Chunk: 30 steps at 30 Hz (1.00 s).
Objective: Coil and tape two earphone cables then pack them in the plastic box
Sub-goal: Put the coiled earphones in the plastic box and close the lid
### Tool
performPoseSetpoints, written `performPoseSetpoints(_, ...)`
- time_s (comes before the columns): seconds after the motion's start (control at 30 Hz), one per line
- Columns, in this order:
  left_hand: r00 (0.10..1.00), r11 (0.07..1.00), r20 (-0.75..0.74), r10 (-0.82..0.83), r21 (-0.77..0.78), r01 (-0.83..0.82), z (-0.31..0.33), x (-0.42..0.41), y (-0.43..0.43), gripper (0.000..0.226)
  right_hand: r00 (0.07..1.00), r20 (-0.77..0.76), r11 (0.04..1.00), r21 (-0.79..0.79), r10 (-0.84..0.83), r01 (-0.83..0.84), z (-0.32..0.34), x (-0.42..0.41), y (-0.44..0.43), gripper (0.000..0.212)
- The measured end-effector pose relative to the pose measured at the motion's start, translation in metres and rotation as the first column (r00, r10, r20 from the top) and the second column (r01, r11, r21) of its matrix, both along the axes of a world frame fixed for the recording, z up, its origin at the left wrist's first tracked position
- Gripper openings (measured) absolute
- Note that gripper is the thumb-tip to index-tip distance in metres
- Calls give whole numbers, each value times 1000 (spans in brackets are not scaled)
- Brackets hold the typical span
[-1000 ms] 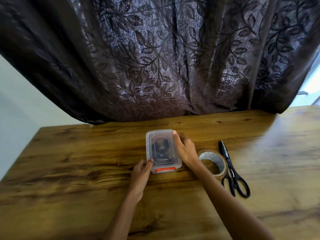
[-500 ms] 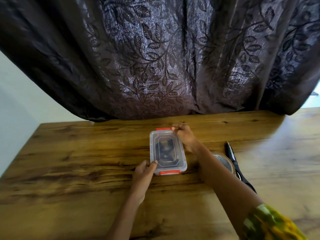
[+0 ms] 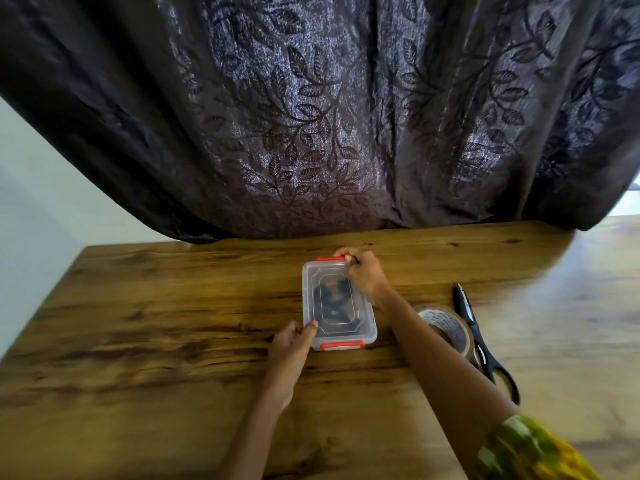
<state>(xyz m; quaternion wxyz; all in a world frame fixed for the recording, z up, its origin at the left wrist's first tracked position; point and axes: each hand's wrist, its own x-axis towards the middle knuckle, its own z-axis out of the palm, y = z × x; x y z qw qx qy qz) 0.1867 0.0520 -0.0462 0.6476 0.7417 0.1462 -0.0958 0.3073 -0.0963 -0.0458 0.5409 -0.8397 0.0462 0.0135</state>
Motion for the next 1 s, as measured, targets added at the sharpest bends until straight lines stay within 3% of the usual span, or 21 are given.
performPoseSetpoints(0.13,1000,1000,10,5,10,-5,-2,0,1,15,1000,24,1000,16,0,0,-2,-5,1,25)
performPoseSetpoints(0.27,1000,999,11,7,33,-7,-3,0,0,21,995,42,993,-72,-89,92,-5,-22,2,28)
performPoseSetpoints(0.43,1000,1000,15,-3,29,2,-7,1,2,25,976,115,982,0,-187,189,-6,-75,8,30)
performPoseSetpoints(0.53,1000,1000,10,-16,20,16,-7,0,2,25,985,47,978,136,-167,160,-10,-113,11,32)
performPoseSetpoints(0.7,998,998,13,-58,10,58,-1,-5,9,19,984,-23,962,210,-175,176,-6,-133,15,43)
performPoseSetpoints(1.0,996,999,73,-52,20,50,21,-17,88,25,996,72,974,226,-44,27,28,-146,79,36)
